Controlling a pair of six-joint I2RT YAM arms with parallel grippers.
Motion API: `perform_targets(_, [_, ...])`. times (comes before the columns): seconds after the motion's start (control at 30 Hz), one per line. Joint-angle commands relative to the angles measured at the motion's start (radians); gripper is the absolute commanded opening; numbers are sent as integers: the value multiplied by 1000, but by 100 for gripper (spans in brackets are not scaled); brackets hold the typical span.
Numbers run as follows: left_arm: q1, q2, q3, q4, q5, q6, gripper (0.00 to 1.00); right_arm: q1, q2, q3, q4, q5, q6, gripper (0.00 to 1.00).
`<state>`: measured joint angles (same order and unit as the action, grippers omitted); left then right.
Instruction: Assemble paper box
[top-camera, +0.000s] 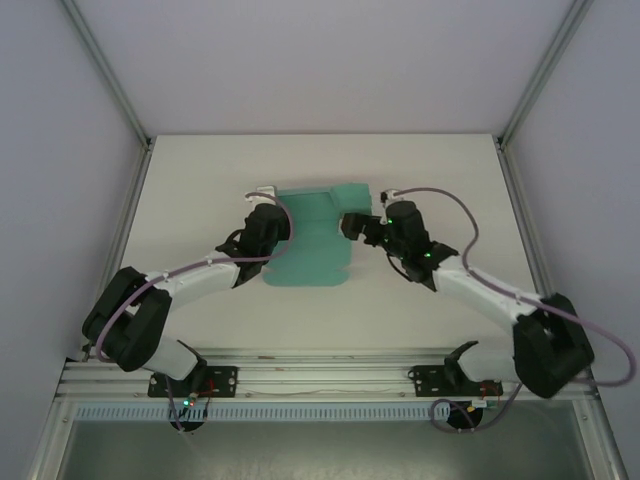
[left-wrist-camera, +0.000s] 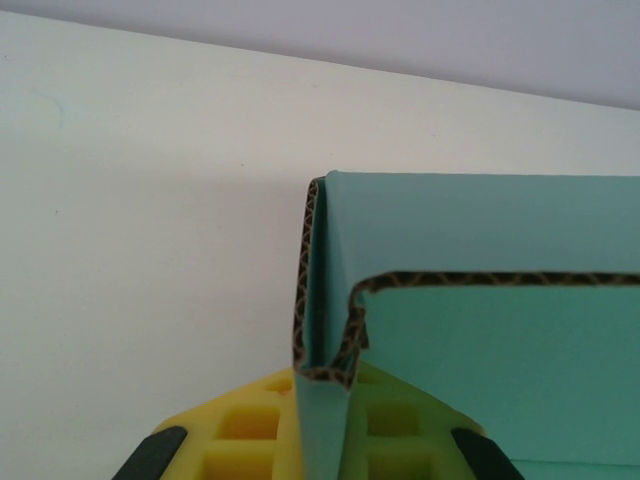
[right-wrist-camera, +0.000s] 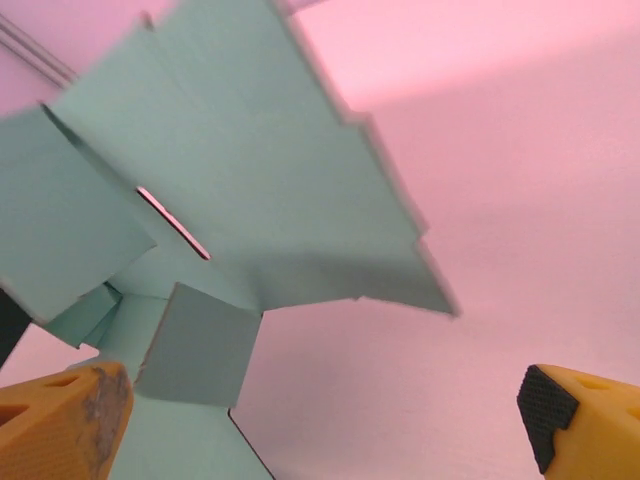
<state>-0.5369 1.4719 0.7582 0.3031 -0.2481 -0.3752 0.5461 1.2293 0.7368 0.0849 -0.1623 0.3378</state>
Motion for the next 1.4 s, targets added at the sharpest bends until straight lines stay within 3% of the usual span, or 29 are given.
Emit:
perform_targets(0.0, [-3,-12,2,4,-10,25,0,-55,-131,-45,-87,90,-52,100])
perform_targets(0.1, [-2,-10,-9,29,33,41,0,-173,-199,-76,-103,46,-48,100])
perform_targets(0.23, [-4,-6,-19,57,74,71,0,-316,-150,-43,-117,-146,-80,96])
perform_targets(0.37, [-3,0,-18,65,84,100,0,-322,-37,21,-101,-331,-209,88])
perform_targets(0.5, [-3,5,-11,71,87,108,0,-305,69,88,-88,-593,-276,77])
perform_targets(0.7, [-3,12,-5,86,104,121,0,-226,122,118,-106,-704,-422,73])
perform_targets(0.93, [-3,53,-34,148,113,134,0,-170,221,159,-113,-730,-498,68])
perform_targets(1.03, [-3,60,-35,148,132,124,0,-141,261,194,-146,-709,-553,59])
perform_targets(1.27, [-6,74,-64,191,155,158,0,-113,318,222,-10,-558,-448,54])
perform_targets(1.37, [-8,83,-82,221,155,158,0,-79,332,218,28,-404,-410,53])
